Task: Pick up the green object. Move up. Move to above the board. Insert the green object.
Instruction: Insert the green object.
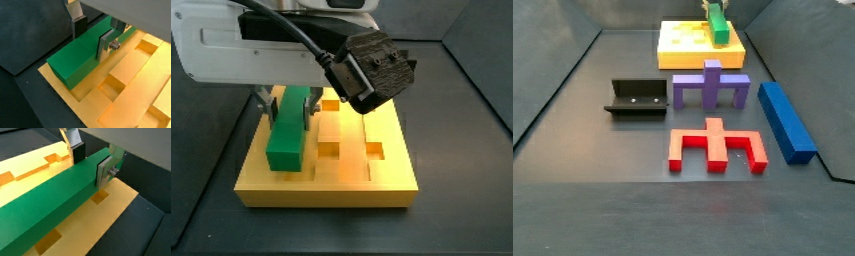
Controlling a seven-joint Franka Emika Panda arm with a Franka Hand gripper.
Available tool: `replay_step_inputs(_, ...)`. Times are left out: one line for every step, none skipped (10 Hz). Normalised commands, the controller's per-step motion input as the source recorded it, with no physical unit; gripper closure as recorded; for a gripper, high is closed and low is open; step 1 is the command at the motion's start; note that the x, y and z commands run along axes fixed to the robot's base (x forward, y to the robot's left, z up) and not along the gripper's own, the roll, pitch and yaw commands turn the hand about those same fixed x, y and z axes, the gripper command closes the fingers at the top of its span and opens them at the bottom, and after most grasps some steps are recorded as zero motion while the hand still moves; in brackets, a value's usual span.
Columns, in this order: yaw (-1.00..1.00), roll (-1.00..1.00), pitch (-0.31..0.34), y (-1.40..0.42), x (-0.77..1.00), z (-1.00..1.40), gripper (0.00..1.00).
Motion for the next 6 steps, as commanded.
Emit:
replay_step_inputs(0.0,0.2,0.0,0.0,0.19,-0.22,1.0)
replay_step_inputs(0.0,0.19,0.0,0.0,0.11,-0.26,1.0)
replay_step_inputs(0.0,0.14,0.0,-0.05,0.0,-0.27,1.0)
replay_step_inputs(0.0,0.13,0.0,-0.1,0.0,-0.25,1.0)
replay_step_inputs(0.0,0.12,-0.007,-0.14,0.0,-0.27,1.0)
replay_step_inputs(0.0,0.1,-0.02,-0.18,0.0,-0.28,1.0)
